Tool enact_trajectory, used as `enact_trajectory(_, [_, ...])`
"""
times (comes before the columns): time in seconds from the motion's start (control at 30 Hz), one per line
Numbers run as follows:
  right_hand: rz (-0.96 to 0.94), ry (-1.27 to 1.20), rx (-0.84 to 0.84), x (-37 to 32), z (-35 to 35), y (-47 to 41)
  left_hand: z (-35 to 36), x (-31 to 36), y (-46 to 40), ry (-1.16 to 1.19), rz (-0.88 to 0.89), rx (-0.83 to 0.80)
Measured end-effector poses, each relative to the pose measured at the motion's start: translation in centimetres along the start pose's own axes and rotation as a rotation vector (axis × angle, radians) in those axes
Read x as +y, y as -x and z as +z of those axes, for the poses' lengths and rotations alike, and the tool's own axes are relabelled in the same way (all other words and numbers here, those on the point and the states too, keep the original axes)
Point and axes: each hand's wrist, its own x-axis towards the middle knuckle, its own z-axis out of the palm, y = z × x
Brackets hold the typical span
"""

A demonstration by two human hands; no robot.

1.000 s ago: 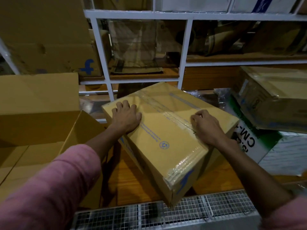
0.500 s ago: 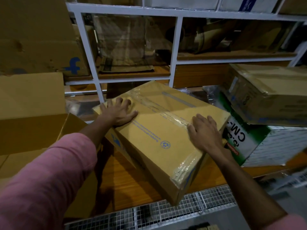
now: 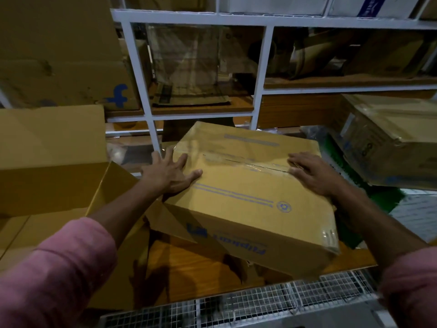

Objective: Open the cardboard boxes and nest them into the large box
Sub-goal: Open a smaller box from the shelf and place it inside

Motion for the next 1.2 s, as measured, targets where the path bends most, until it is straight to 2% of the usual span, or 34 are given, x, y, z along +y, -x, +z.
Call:
enact_trajectory(0.07, [-0.025, 0.015, -0.008, 0.8, -0.3, -0.8, 0.0, -0.1, 0.4, -0.01, -0.044, -0.02])
enact_trajectory(0.37, [-0.047, -0.017, -0.047, 2.4, -0.7, -4.5, -1.5, 3.1, 1.9, -0.207, -0.095, 0.112])
enact_trajectory(0.53, [0.009, 0.032, -0.032, 3.1, -0.8, -6.3, -2.0, 4.8, 1.5, -0.246, -0.198, 0.109])
enact_trajectory(0.67, [0.149, -0.005, 0.019, 3.7, -0.6, -7.8, -1.4, 4.9, -1.3, -0.016, -0.241, 0.167])
enact_trajectory(0.8, [0.264, -0.129, -0.112, 4.0, -1.1, -9.0, -0.6, 4.4, -4.9, 0.412, -0.26, 0.052])
enact_trajectory(0.9, [0.279, -0.195, -0.136, 4.0, -1.5, -9.1, -0.7, 4.0, -5.5, 0.482, -0.24, 0.019])
enact_trajectory(0.97, [0.28, -0.219, -0.085, 3.7, -1.6, -8.8, -0.3, 3.5, -5.3, 0.49, -0.219, 0.039])
enact_trajectory(1.1, [0.217, -0.249, 0.071, 1.3, -3.5, -8.0, -1.4, 2.3, -3.8, 0.55, -0.196, 0.17])
enact_trajectory(1.2, [0.133, -0.315, 0.269, -1.5, -6.6, -7.3, -5.3, 2.2, -1.9, 0.606, -0.17, 0.424])
